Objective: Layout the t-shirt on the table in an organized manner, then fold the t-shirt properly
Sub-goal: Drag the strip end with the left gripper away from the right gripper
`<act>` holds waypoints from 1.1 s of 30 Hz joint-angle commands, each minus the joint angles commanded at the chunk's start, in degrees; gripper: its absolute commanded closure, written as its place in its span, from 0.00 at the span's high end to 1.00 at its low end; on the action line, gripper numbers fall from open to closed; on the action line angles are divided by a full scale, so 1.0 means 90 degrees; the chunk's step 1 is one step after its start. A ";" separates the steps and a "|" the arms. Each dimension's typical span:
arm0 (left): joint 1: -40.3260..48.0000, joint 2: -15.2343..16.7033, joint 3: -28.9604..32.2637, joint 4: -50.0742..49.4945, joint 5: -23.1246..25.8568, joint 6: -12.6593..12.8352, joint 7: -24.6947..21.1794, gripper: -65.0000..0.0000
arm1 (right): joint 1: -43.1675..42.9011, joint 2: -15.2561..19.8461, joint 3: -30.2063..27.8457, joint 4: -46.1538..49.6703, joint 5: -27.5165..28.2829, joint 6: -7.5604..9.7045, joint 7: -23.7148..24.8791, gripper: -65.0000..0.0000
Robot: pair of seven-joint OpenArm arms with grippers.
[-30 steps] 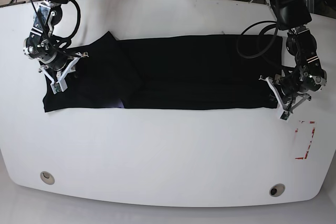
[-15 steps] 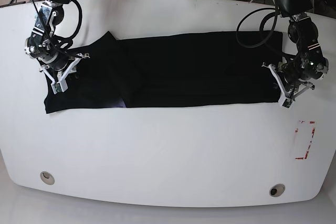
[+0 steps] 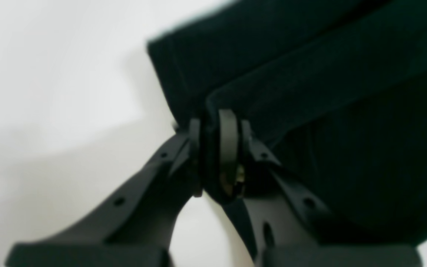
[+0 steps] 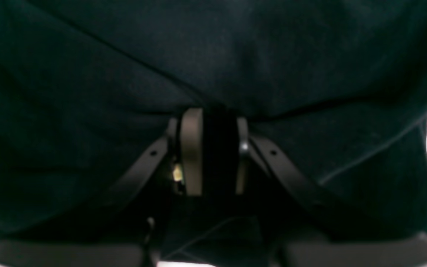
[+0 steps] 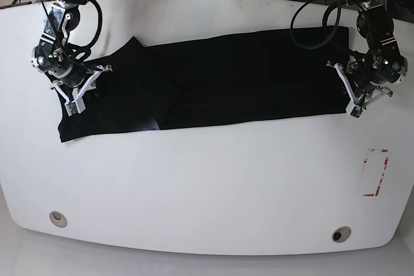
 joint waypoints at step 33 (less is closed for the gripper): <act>0.0908 -0.0137 -0.0010 0.1924 -0.0029 0.0000 0.1934 0.54 | 0.0010 -0.0010 0.0000 0.0010 0.0000 0.0000 0.0000 0.18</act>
